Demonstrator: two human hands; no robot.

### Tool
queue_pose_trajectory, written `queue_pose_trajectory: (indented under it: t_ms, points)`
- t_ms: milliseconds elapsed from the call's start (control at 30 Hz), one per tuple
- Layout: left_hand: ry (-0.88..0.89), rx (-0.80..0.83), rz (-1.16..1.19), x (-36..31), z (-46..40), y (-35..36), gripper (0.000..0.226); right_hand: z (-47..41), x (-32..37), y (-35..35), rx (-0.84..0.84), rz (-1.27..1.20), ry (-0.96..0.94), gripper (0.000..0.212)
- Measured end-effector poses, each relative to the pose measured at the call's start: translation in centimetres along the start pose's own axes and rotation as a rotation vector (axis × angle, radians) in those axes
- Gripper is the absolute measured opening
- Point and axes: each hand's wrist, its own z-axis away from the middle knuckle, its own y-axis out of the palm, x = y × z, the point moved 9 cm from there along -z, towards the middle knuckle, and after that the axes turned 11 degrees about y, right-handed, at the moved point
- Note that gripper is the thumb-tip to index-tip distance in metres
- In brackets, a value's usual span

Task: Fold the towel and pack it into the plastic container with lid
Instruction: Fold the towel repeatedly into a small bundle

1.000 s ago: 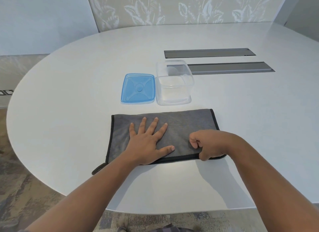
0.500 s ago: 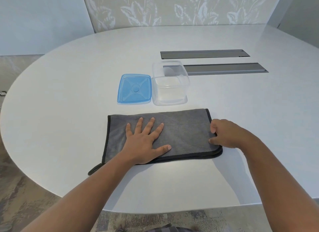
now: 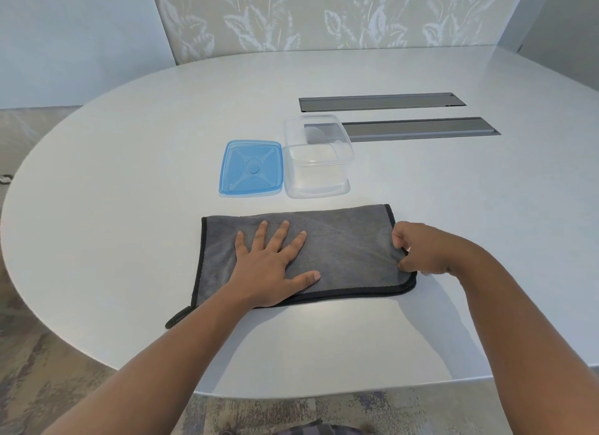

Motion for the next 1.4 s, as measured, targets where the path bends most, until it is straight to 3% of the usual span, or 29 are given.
queue_pose_trajectory:
  t_ms: [467, 567, 633, 700, 800, 967, 1200, 1300, 1400]
  points:
    - [0.002, 0.062, -0.001, 0.2, 0.0, 0.2, 0.109, 0.0, 0.0, 0.3, -0.016, 0.323, 0.066, 0.029]
    - [0.000, 0.058, 0.003, 0.2, -0.1, 0.2, 0.109, 0.2, 2.7, -0.6, -0.212, 0.359, -0.019, 0.032]
    - [0.000, 0.051, 0.005, 0.1, -0.1, 0.2, 0.109, 0.5, 5.5, -0.6, -0.381, 0.262, -0.146, 0.043]
    - [-0.004, 0.039, 0.008, 0.1, -0.1, 0.1, 0.110, 0.2, 7.5, 1.1, -0.407, 0.146, -0.245, 0.059]
    - [-0.013, 0.029, 0.011, 0.1, 0.0, 0.1, 0.110, -1.7, 7.3, 5.0, -0.312, 0.170, -0.199, 0.078]
    - [-0.017, 0.035, 0.009, 0.2, 0.0, 0.1, 0.112, -3.5, 5.3, 5.4, -0.380, 0.196, -0.104, 0.092]
    - [-0.012, 0.052, 0.011, 0.2, 0.1, 0.1, 0.112, -4.6, 4.4, 3.9, -0.411, 0.221, 0.023, 0.084]
    - [-0.013, 0.055, 0.031, 0.1, 0.0, 0.1, 0.114, -3.8, 7.3, 3.5, -0.531, 0.222, -0.116, 0.068]
    - [-0.023, 0.076, 0.055, 0.2, -0.1, -0.1, 0.121, -3.7, 10.0, 5.3, -0.423, 0.191, -0.288, 0.059]
